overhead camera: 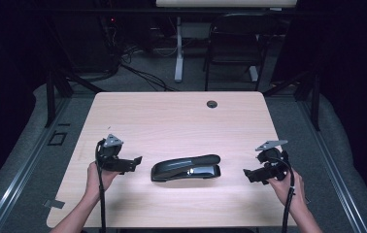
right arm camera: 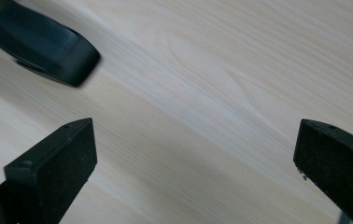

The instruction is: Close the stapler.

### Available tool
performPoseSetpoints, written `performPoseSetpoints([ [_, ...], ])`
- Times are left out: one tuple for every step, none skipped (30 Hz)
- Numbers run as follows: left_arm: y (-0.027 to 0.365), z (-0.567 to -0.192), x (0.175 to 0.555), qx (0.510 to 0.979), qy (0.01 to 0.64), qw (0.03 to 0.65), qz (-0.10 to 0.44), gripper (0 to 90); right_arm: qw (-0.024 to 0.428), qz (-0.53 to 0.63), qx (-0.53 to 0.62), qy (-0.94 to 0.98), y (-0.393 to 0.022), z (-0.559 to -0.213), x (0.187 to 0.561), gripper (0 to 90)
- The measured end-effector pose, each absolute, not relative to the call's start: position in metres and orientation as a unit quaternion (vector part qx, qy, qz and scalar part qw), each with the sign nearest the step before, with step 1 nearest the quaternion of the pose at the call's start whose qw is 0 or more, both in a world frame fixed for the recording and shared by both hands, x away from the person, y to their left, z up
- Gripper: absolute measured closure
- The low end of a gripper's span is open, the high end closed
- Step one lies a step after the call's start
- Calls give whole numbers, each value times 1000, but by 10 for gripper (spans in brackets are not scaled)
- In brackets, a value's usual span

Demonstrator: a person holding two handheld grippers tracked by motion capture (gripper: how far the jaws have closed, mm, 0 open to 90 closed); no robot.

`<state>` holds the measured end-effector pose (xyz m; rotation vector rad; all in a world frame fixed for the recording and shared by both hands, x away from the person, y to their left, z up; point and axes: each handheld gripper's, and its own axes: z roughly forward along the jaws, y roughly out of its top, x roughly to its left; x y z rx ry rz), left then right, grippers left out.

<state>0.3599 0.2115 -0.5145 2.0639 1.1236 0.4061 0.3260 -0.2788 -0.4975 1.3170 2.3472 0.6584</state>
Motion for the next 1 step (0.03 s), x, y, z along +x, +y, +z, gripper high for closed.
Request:
performPoseSetpoints([
  [212, -516, 361, 804, 438, 369, 156, 53, 190, 212, 464, 838, -279, -503, 328, 0],
])
